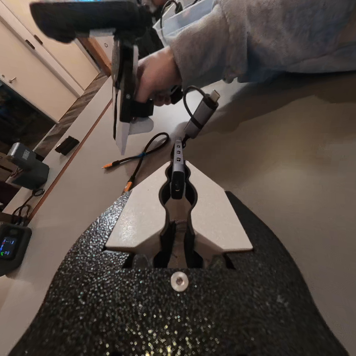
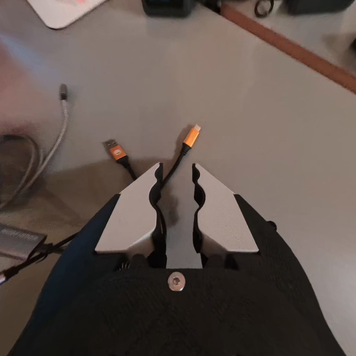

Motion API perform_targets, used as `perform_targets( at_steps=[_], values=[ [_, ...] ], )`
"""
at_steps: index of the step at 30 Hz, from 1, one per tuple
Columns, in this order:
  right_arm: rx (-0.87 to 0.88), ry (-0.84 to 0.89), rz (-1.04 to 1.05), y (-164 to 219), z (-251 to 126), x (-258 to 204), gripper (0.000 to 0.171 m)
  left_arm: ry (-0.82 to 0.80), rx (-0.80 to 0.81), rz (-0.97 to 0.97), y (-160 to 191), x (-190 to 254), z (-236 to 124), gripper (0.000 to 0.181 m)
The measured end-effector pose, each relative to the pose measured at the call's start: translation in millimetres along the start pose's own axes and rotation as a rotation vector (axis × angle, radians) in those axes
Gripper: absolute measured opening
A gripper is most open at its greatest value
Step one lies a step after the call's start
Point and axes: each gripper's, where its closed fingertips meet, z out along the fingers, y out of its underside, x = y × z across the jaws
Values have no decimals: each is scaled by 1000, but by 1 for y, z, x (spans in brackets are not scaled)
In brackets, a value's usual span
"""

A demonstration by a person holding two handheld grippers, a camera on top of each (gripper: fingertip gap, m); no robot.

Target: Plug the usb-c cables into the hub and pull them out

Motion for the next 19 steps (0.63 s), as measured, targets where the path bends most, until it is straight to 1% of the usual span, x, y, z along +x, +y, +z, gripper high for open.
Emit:
perform_targets(
  at_steps=[3,5,7,8,10,12,14,16,17,19],
  values=[
    [-68,-13,49,1,13,2,29,-35,-16,-6,3,-7,-1,8],
    [-104,1,36,2,20,2,32,-60,-21,13,2,-11,-3,7],
    [-107,37,-8,-1,24,4,32,-77,-17,30,-1,-13,-6,7],
    [-113,51,-33,-3,26,5,30,-83,-12,39,-2,-13,-7,7],
    [-114,84,-93,-5,30,7,9,-105,-19,61,-3,-17,-10,7],
    [-121,99,-122,-6,30,9,7,-152,-44,108,0,-24,-14,7],
    [-109,147,-166,-9,21,17,6,-225,-82,181,4,-36,-21,8],
    [-74,162,-169,-15,3,21,6,-333,-142,296,12,-52,-30,8],
    [-46,165,-165,-20,-10,21,6,-397,-190,375,18,-61,-36,7],
    [3,174,-154,-25,-36,21,5,-564,-339,569,31,-84,-48,8]
  ],
)
